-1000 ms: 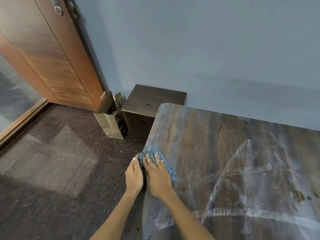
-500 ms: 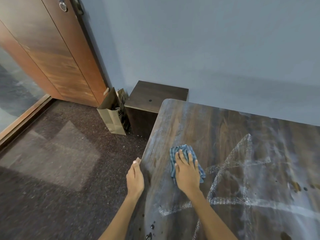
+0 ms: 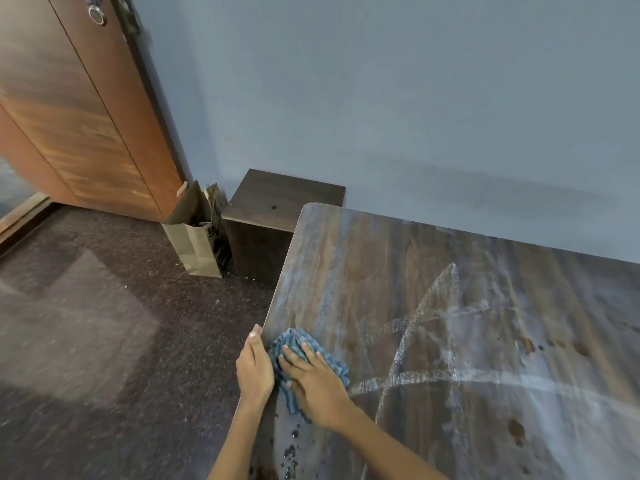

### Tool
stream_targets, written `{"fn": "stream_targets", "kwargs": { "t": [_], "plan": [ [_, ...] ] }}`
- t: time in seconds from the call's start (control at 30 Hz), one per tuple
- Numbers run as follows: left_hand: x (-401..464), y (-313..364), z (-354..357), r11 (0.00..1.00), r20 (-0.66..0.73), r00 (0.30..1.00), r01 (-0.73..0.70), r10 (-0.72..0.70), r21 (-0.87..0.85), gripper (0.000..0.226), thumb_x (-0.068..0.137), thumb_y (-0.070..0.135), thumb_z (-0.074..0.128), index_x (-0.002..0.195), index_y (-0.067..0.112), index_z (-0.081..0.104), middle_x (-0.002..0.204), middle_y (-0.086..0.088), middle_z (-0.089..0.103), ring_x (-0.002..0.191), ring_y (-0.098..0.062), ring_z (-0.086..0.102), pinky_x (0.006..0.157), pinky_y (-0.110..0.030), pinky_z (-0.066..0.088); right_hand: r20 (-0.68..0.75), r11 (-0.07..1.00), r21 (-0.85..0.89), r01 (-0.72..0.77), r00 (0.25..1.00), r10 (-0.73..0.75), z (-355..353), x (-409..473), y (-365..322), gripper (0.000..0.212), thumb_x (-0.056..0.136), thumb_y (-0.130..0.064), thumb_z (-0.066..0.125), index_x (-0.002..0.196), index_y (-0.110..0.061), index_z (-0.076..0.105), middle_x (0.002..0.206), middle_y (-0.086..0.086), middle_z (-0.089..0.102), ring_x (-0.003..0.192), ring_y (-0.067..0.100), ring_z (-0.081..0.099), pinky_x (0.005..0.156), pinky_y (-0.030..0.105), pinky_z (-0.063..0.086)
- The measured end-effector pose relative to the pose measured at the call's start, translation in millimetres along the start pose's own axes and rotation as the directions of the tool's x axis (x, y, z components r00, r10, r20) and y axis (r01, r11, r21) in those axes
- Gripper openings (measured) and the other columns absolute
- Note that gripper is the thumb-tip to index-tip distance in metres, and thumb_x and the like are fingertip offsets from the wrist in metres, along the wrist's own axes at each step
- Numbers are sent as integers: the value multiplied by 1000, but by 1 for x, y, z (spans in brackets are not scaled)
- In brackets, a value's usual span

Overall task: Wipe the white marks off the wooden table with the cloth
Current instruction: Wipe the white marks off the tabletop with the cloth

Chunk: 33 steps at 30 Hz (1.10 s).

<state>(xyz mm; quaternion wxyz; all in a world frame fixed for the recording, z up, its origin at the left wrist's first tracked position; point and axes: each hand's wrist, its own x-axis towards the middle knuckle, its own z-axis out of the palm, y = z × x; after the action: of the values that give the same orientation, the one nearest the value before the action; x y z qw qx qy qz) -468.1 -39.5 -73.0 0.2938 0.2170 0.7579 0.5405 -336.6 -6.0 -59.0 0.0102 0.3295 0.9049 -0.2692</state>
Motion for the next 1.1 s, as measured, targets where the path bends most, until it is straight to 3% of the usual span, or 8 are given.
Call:
{"fn": "stream_targets", "kwargs": {
  "t": [0.3, 0.53, 0.63, 0.7, 0.8, 0.9, 0.97, 1.1],
  "plan": [
    [-62, -16, -28, 931, 111, 983, -177, 149, 319, 48, 100, 27, 28, 144, 6, 29, 149, -7, 33, 138, -18, 29, 111, -27, 19, 53, 998, -66, -8, 999, 12, 0, -53, 4, 50, 102, -31, 29, 150, -26, 14, 157, -13, 4, 142, 13, -16, 119, 36, -3],
    [-87, 10, -40, 955, -21, 999, 49, -45, 293, 45, 100, 26, 31, 141, 7, 36, 146, -9, 39, 135, -20, 35, 110, -25, 23, 103, 995, -95, -32, 994, 42, -7, -84, 16, 53, 103, -36, 29, 150, -29, 8, 156, -10, -13, 145, 18, -13, 116, 26, -3],
    [-90, 18, -38, 943, -29, 990, 142, -140, 302, 49, 100, 36, 25, 144, 15, 32, 148, -2, 37, 135, -18, 34, 109, -25, 24, -134, 953, -271, 133, 976, -174, -17, -80, 8, 44, 102, -38, 17, 145, -29, 26, 157, -3, -18, 143, 18, -22, 115, 25, 5],
    [-93, 21, -39, 932, -9, 988, 150, -156, 331, 50, 100, 36, 24, 144, 14, 31, 149, -3, 35, 136, -18, 33, 110, -26, 24, -68, 970, -230, 80, 993, -98, -24, -86, -5, 44, 96, -45, 33, 140, -36, 35, 158, -8, -12, 145, 17, -15, 111, 23, 23],
    [-100, 17, -39, 909, 49, 987, 123, -155, 399, 51, 101, 36, 23, 145, 10, 27, 151, -5, 31, 139, -20, 28, 113, -28, 21, 38, 995, -51, -81, 996, 83, 3, -98, -6, 54, 99, -35, 38, 148, -36, 17, 159, -13, 0, 147, 17, -3, 117, 32, 10],
    [-105, 16, -43, 904, 89, 989, 70, -118, 421, 51, 102, 32, 23, 145, 6, 27, 152, -8, 28, 140, -21, 26, 115, -30, 19, 129, 957, -269, 109, 989, -76, 11, -120, -14, 62, 60, -65, 67, 119, -51, 57, 141, -25, 43, 136, 3, 33, 101, 22, 37],
    [-106, 16, -46, 908, 90, 990, 59, -105, 415, 50, 102, 31, 23, 144, 5, 27, 151, -9, 29, 139, -21, 27, 115, -31, 19, 33, 909, -373, 186, 982, -187, 22, -131, -11, 61, 41, -64, 68, 101, -57, 63, 138, -31, 43, 144, 8, 13, 80, 16, 51],
    [-108, 16, -50, 909, 103, 988, 62, -115, 413, 50, 102, 31, 22, 144, 5, 27, 151, -9, 29, 139, -22, 27, 115, -32, 20, 51, 871, -458, 176, 984, -173, 25, -140, 11, 110, 49, -56, 75, 146, -34, 28, 157, -10, 19, 146, 20, -7, 115, 27, 12]
  ]
}}
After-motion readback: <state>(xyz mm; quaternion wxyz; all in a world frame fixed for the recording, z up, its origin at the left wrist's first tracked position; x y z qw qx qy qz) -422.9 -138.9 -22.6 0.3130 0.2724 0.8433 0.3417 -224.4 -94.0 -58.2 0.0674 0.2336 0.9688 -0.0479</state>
